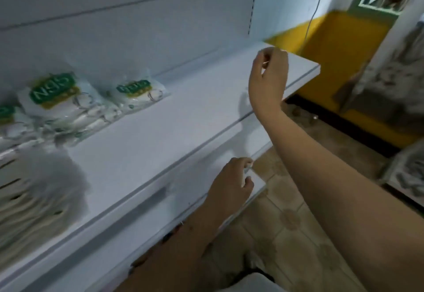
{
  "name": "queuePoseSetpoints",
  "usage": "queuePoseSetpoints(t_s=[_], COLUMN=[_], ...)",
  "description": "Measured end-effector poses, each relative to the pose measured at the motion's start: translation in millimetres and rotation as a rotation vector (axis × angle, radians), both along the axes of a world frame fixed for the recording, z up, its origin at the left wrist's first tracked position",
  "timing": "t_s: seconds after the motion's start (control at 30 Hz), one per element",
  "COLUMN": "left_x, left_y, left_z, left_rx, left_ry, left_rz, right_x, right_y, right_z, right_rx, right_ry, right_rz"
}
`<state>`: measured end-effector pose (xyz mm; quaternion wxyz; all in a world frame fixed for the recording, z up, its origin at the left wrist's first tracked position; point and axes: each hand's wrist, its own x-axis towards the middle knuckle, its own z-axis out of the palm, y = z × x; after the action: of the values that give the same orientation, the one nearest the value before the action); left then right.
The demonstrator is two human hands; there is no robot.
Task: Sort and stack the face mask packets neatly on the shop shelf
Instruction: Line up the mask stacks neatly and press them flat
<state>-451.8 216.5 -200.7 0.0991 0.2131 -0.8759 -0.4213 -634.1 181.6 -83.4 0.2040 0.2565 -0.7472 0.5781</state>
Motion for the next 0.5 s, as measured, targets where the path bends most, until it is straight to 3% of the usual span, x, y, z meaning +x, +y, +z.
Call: queuePoseSetpoints(t_s=[0.13,0.2,0.33,0.5], left_x=[-64.4,-90.4,-123.7,-131.5], left_y=[5.9,3.4,-12.9,-54.7], left_z=[-60.3,-85.8,-132.6,-195.5], left_rx=[0.099,0.135,0.155,0.167], left_ry=[-0.213,-0.291,-0.358,-0.315], left_rz=[0.050,0.100,0.310,0.643], right_x=[-94.7,-124.3,-145.9,-150.4], right_y=[48.3,61.0,52.0,-8.2], right_z=[-85.3,-131.2,-204.7,-284.7], right_rx=[-0.075,0.076,0.575,0.761], right_ry=[-0.301,-0.447,-0.490,-0.395], right_rz=[-0.319,-0.315,-0.053,0.420])
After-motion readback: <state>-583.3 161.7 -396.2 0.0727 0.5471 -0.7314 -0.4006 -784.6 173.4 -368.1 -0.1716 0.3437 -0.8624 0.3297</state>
